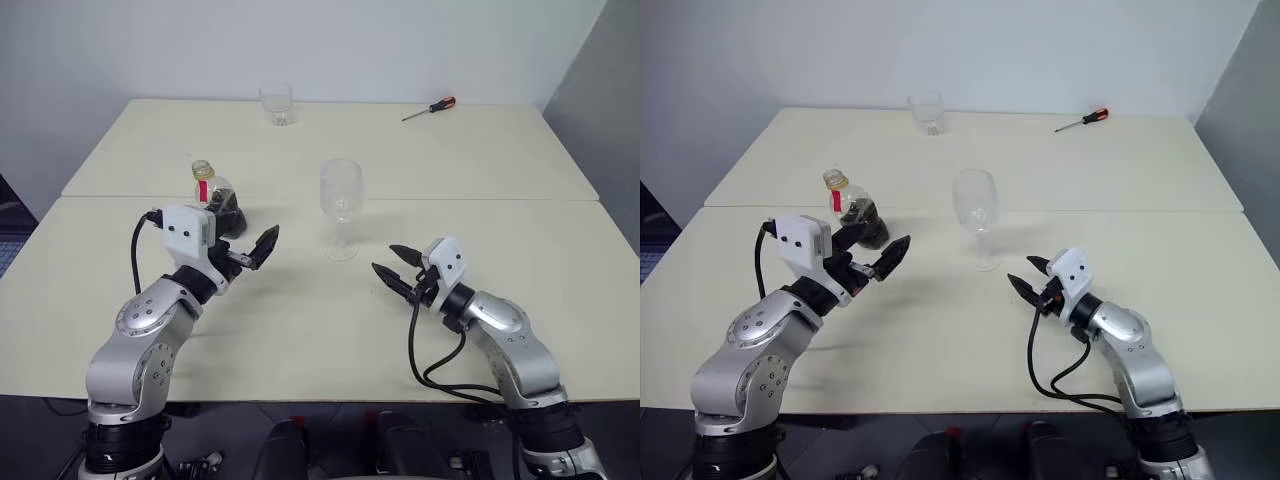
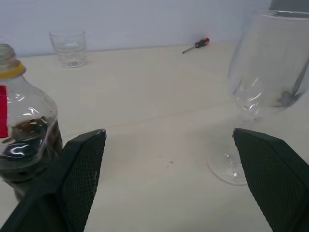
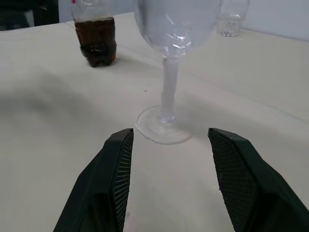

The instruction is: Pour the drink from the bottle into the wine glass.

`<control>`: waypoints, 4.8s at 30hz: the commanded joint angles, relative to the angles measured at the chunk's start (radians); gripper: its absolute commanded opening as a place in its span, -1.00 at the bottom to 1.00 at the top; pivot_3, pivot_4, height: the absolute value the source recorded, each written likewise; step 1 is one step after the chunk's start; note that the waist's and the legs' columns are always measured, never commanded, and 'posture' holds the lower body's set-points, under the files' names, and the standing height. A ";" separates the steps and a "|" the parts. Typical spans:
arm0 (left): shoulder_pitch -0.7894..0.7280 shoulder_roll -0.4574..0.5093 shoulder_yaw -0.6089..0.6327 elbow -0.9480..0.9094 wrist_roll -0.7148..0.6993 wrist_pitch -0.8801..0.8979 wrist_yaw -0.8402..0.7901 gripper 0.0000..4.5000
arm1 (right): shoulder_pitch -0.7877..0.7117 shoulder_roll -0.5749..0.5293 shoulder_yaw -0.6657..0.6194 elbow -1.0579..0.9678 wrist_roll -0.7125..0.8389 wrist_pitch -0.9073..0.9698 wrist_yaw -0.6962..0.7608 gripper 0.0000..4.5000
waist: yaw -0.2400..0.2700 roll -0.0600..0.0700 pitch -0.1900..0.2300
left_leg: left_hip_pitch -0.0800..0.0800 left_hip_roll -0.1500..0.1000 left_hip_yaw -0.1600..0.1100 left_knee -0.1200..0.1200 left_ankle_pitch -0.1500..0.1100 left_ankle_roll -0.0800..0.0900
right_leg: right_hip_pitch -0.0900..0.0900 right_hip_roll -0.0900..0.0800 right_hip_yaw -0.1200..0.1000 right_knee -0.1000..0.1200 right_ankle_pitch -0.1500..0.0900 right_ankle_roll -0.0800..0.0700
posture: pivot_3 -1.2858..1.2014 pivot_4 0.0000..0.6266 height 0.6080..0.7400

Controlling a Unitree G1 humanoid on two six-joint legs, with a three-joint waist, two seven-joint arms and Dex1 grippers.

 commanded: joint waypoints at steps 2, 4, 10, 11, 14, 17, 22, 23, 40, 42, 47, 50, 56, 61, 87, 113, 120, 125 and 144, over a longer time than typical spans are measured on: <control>-0.018 0.006 0.078 0.027 0.068 -0.051 0.077 1.00 | 0.034 -0.077 -0.036 -0.147 0.071 -0.009 0.078 0.17 | 0.000 0.000 0.000 | 0.000 0.000 0.000 0.000 0.000 0.000 | 0.000 0.000 0.000 -0.001 0.000 0.000 | 0.03 -0.52 1.00; -0.031 0.003 0.102 0.056 0.088 -0.062 0.111 1.00 | 0.048 -0.112 -0.044 -0.188 0.099 -0.014 0.107 0.17 | 0.001 -0.001 0.001 | 0.000 0.000 0.000 0.000 0.000 0.000 | 0.000 0.000 0.000 -0.001 0.000 0.000 | 0.03 -0.52 1.00; -0.050 -0.015 0.109 0.101 0.108 -0.083 0.134 1.00 | 0.064 -0.162 -0.096 -0.258 0.197 -0.021 0.161 0.17 | 0.002 -0.002 0.001 | -0.001 0.000 -0.001 0.000 0.000 0.000 | 0.001 0.000 -0.001 -0.001 0.000 0.000 | 0.03 -0.52 1.00; -0.050 -0.017 0.108 0.110 0.112 -0.090 0.133 1.00 | 0.061 -0.165 -0.102 -0.265 0.210 -0.024 0.165 0.17 | 0.002 -0.002 0.001 | -0.001 0.000 -0.001 0.000 0.000 0.000 | 0.001 0.000 -0.001 -0.001 0.000 0.000 | 0.03 -0.52 1.00; -0.051 -0.024 0.104 0.159 0.135 -0.128 0.137 1.00 | 0.032 -0.161 -0.111 -0.284 0.246 -0.018 0.162 0.17 | 0.001 -0.002 0.001 | 0.000 0.000 -0.001 0.000 0.000 0.000 | 0.001 0.000 -0.001 -0.001 0.000 0.000 | 0.03 -0.52 1.00; -0.061 -0.035 0.100 0.216 0.166 -0.177 0.143 1.00 | 0.009 -0.150 -0.111 -0.302 0.279 0.002 0.137 0.17 | 0.001 -0.002 0.001 | 0.000 0.000 -0.001 0.000 0.000 0.000 | 0.001 0.000 -0.001 -0.001 0.000 0.000 | 0.03 -0.52 1.00; -0.104 -0.044 0.094 0.334 0.199 -0.256 0.132 1.00 | -0.011 -0.151 -0.096 -0.338 0.321 0.018 0.131 0.17 | 0.003 -0.003 0.001 | -0.001 0.000 -0.001 0.000 0.000 0.000 | 0.001 0.000 -0.001 -0.001 0.000 0.000 | 0.03 -0.52 1.00; -0.112 -0.044 0.093 0.354 0.202 -0.269 0.129 1.00 | -0.013 -0.153 -0.093 -0.342 0.325 0.021 0.129 0.17 | 0.003 -0.003 0.001 | -0.001 0.000 -0.001 0.000 0.000 0.000 | 0.001 0.000 -0.001 -0.001 0.000 0.000 | 0.03 -0.52 1.00; -0.298 -0.046 0.037 0.742 0.228 -0.460 0.010 1.00 | -0.061 -0.147 -0.096 -0.335 0.354 0.097 0.052 0.17 | 0.003 -0.004 0.000 | -0.001 -0.001 -0.001 0.001 0.000 0.000 | 0.001 0.000 -0.002 -0.001 0.001 0.000 | 0.03 -0.52 1.00; -0.350 -0.046 0.027 0.835 0.245 -0.504 0.002 1.00 | -0.067 -0.147 -0.094 -0.332 0.357 0.102 0.046 0.17 | 0.003 -0.004 0.000 | -0.001 0.000 -0.001 0.001 0.000 0.000 | 0.001 0.000 -0.002 -0.001 0.001 0.000 | 0.03 -0.52 1.00; -0.489 -0.046 0.011 1.080 0.287 -0.634 -0.013 1.00 | -0.065 -0.147 -0.091 -0.324 0.354 0.104 0.039 0.17 | 0.005 -0.006 -0.001 | -0.003 -0.002 -0.003 0.002 0.000 0.000 | 0.001 0.001 -0.005 -0.001 0.001 0.000 | 0.03 -0.52 1.00; -0.553 -0.040 0.008 1.204 0.300 -0.693 -0.031 1.00 | -0.061 -0.147 -0.093 -0.327 0.355 0.108 0.032 0.17 | 0.004 -0.006 -0.001 | -0.004 -0.002 -0.002 0.002 0.000 0.000 | 0.001 0.001 -0.004 -0.002 0.001 0.000 | 0.03 -0.52 1.00; -0.644 -0.029 0.006 1.387 0.317 -0.778 -0.064 0.91 | -0.048 -0.146 -0.092 -0.338 0.356 0.116 0.016 0.18 | 0.002 -0.006 -0.001 | -0.004 -0.002 -0.002 0.002 0.000 0.000 | 0.000 0.001 -0.005 -0.003 0.001 0.001 | 0.03 -0.52 1.00; -0.668 -0.028 0.009 1.437 0.320 -0.812 -0.084 0.29 | -0.049 -0.146 -0.091 -0.339 0.357 0.117 0.013 0.18 | 0.002 -0.006 -0.001 | -0.004 -0.002 -0.003 0.002 0.000 0.000 | 0.000 0.001 -0.005 -0.003 0.001 0.001 | 0.03 -0.52 1.00; -1.047 0.063 -0.293 1.482 0.572 -1.011 -0.447 -0.55 | -0.301 -0.158 -0.105 -0.152 0.322 0.197 -0.022 0.18 | 0.002 -0.007 0.000 | -0.006 -0.003 -0.002 0.003 0.000 0.000 | -0.001 0.002 -0.006 -0.003 0.002 0.001 | 0.03 -0.52 1.00; -1.307 0.148 -0.594 1.717 1.027 -1.386 -0.157 -0.55 | -0.400 -0.121 -0.123 -0.099 0.326 0.260 -0.080 0.18 | -0.001 -0.007 0.000 | -0.007 -0.003 0.000 0.002 0.000 0.001 | -0.003 0.002 -0.006 -0.002 0.002 0.001 | 0.03 -0.52 1.00; -1.318 0.157 -0.631 1.723 1.085 -1.412 -0.095 -0.55 | -0.415 -0.105 -0.118 -0.092 0.322 0.260 -0.091 0.18 | -0.001 -0.007 0.000 | -0.006 -0.003 0.000 0.002 0.000 0.001 | -0.003 0.002 -0.005 -0.001 0.002 0.001 | 0.03 -0.52 1.00; -1.331 0.163 -0.648 1.728 1.111 -1.421 -0.069 -0.55 | -0.414 -0.099 -0.117 -0.090 0.319 0.259 -0.092 0.18 | -0.001 -0.007 0.000 | -0.007 -0.003 0.000 0.003 0.000 0.001 | -0.004 0.002 -0.005 0.000 0.002 0.001 | 0.03 -0.52 1.00; -1.383 0.174 -0.703 1.743 1.192 -1.427 0.014 -0.55 | -0.392 -0.081 -0.115 -0.089 0.295 0.246 -0.074 0.18 | -0.001 -0.007 0.000 | -0.007 -0.003 0.001 0.003 0.000 0.000 | -0.005 0.002 -0.005 0.002 0.001 0.001 | 0.03 -0.52 1.00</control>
